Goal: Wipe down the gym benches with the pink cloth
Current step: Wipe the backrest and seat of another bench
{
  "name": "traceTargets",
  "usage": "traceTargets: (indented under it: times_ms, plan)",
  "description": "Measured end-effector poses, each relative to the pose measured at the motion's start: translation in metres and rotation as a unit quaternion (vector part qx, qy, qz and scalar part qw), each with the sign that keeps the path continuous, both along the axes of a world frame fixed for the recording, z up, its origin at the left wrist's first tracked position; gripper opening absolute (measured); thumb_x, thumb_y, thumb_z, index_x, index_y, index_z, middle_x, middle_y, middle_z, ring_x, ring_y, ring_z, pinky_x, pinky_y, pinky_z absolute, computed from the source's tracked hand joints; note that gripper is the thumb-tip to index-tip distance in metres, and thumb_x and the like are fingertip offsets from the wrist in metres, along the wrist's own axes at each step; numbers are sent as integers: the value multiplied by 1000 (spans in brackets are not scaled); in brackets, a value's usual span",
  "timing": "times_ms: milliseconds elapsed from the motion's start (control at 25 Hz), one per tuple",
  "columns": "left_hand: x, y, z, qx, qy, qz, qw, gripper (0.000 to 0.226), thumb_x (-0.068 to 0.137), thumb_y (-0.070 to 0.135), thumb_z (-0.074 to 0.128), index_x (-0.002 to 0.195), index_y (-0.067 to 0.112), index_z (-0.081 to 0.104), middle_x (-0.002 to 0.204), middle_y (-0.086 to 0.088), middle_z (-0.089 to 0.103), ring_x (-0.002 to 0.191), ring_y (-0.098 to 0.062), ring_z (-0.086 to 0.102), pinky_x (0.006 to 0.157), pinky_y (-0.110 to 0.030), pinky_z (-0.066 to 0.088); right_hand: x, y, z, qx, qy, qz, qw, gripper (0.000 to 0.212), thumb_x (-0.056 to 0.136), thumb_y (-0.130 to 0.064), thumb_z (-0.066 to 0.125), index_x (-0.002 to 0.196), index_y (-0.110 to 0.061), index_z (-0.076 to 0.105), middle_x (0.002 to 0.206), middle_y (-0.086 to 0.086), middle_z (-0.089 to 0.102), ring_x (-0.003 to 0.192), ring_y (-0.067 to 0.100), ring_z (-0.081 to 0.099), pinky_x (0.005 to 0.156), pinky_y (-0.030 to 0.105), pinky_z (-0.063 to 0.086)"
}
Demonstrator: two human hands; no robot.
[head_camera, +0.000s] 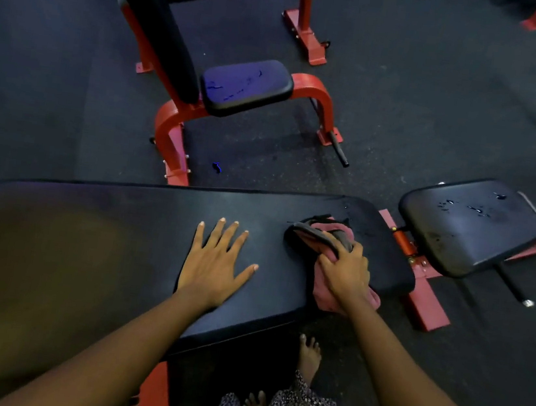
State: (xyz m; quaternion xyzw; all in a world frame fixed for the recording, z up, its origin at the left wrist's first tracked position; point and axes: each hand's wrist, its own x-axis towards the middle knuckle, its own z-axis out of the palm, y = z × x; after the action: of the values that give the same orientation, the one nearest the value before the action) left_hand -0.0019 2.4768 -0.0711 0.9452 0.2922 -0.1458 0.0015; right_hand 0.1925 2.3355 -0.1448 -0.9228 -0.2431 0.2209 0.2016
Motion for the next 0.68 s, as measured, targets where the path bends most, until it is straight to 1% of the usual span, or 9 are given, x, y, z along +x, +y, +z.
traceTargets:
  times_ms: [80,120,200,240,320,400,440,560,680]
  plan:
    - [0,1,-3,22,22,-11,999,88,73,65,-15,149,25,2,159,-2,0,146,-23,-9,115,-52,-12,13,21,14,72,17,-12,997,46,86,-36,53,131,-44,48,130,15,44,112,39,51,95,44,44]
    - [1,1,-4,30,24,-14,999,87,75,65,-11,149,24,6,159,-4,4,146,-25,-4,114,-52,-10,14,39,25,113,5,7,994,48,83,-37,53,130,-44,49,130,15,46,111,38,53,94,43,45]
    - [3,1,-6,47,20,-25,998,81,82,64,5,145,19,30,153,-8,28,144,-29,17,113,-54,2,-4,84,48,157,-27,110,981,54,79,-40,53,132,-46,45,134,11,44,114,35,50,95,44,44]
    - [3,0,-7,50,18,-28,998,77,84,63,15,139,16,42,146,-10,40,139,-31,30,110,-55,9,-21,106,57,149,-53,175,972,56,80,-40,54,134,-47,42,138,9,41,117,33,47,96,44,42]
    - [5,1,-9,48,19,-31,998,73,84,61,23,131,12,53,137,-12,51,133,-32,41,108,-56,16,-54,129,56,132,-92,257,953,57,84,-40,53,137,-47,35,144,5,36,122,30,41,96,45,38]
    - [6,2,-8,41,18,-21,999,74,83,61,24,131,13,52,139,-12,50,134,-31,39,108,-56,16,-55,131,40,137,-103,243,955,57,85,-41,53,138,-47,34,146,3,35,123,29,40,95,44,36]
    - [6,1,-8,39,14,-17,999,75,84,61,21,135,14,48,143,-11,45,137,-31,34,109,-56,13,-44,128,30,132,-103,222,961,57,85,-41,53,138,-47,34,146,3,36,121,29,41,94,44,37]
    - [3,1,-12,43,21,-15,999,77,85,63,10,145,19,28,153,-8,27,144,-31,15,112,-57,2,0,112,2,77,-118,155,978,58,84,-40,54,139,-47,34,146,5,35,119,33,42,93,46,38]
    - [1,2,-14,47,11,-19,999,72,86,62,20,141,18,38,148,-9,38,141,-31,26,110,-58,13,37,98,-20,34,-107,97,989,56,87,-39,54,139,-44,35,145,9,34,119,37,42,94,49,38]
